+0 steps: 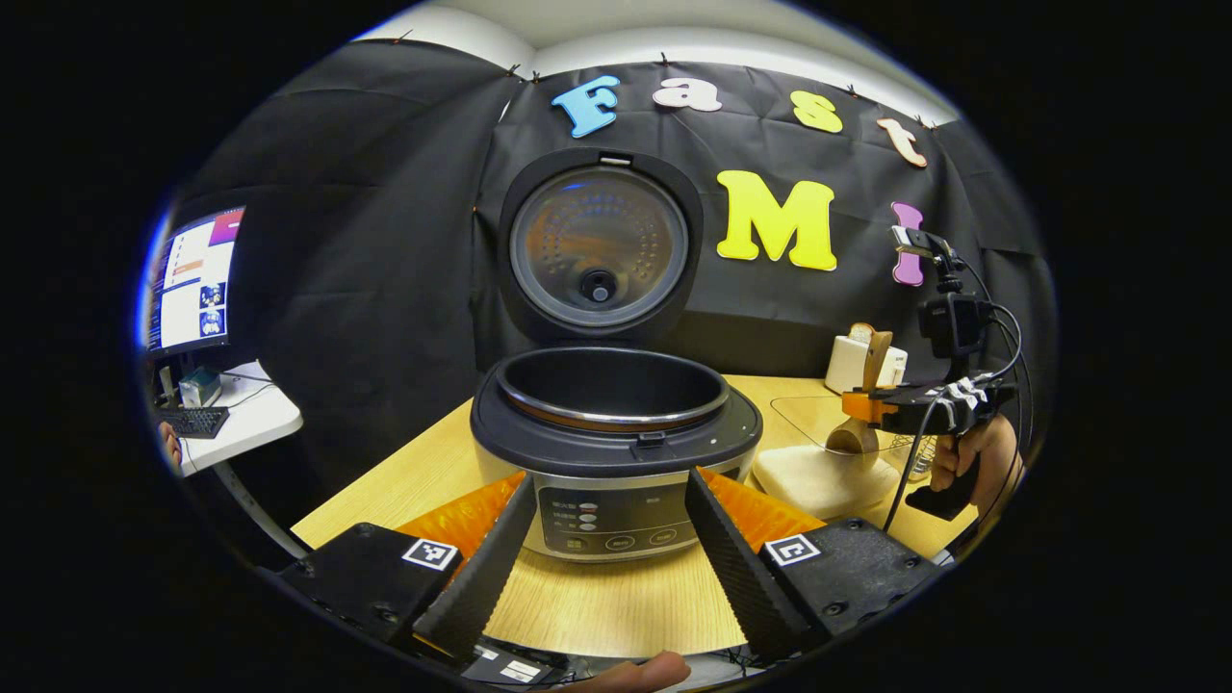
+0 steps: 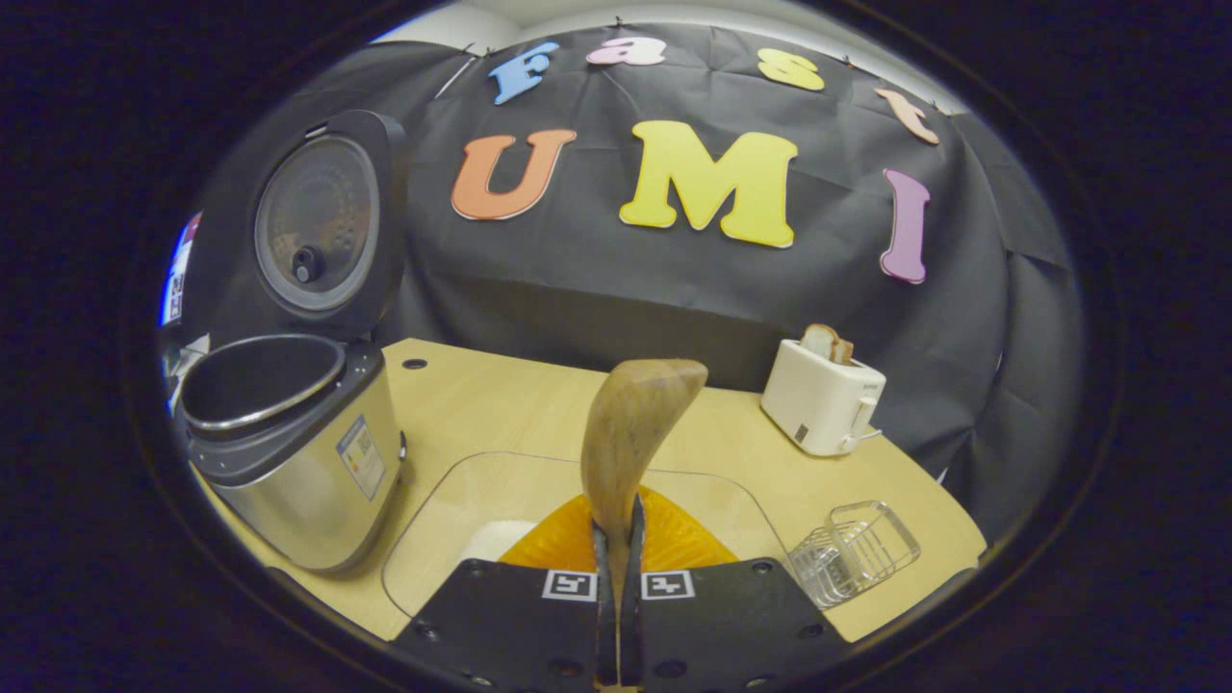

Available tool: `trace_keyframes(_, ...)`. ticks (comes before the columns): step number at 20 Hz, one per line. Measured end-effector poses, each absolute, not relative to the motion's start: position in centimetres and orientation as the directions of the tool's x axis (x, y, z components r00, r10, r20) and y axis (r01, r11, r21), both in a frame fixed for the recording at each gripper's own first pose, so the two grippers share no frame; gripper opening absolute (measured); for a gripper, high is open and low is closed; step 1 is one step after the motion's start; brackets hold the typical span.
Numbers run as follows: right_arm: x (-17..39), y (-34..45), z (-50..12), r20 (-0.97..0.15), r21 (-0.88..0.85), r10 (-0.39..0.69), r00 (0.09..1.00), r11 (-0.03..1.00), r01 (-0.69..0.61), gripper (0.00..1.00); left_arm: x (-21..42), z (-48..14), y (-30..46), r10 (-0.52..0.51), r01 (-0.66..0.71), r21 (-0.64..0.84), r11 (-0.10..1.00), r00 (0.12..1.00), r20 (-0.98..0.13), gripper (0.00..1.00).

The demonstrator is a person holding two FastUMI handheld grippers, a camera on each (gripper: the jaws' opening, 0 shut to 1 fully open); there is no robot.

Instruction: Close the left gripper, press the button to open the rice cooker; take a wooden spoon from the chopstick holder with the right hand, scoop a spoonful of rice and pour it into the rice cooker, then put the wooden spoon back into the chopstick holder.

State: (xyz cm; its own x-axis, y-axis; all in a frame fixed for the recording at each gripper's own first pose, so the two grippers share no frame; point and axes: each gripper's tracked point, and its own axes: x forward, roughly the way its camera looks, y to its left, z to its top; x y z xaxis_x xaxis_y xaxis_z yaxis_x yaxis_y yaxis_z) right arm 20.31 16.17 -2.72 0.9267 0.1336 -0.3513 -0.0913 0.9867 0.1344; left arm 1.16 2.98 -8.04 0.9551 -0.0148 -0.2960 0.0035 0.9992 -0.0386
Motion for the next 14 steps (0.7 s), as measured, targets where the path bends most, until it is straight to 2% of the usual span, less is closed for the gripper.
trace_keyframes(5, 20.3, 15.3, -3.1, -0.379, 0.356, 0.155, 0.912, 0.934, -0.011, 0.02, 1.2, -8.1, 3.4, -0.015, 0.002, -0.044, 0.999, 0.954, -0.301, 0.99)
trace_keyframes(8, 20.6, 14.5, -3.5, -0.389, 0.523, 0.184, 0.903, 0.851, 0.052, 0.02, 1.3, -8.1, 3.1, -0.023, 0.009, -0.049, 0.999, 0.953, -0.303, 0.99)
trace_keyframes(14, 20.9, 13.5, -4.1, -0.375, 0.688, 0.252, 0.892, 0.72, 0.086, 0.02, 1.2, -8.2, 2.5, -0.037, 0.028, -0.035, 0.999, 0.951, -0.308, 0.99)
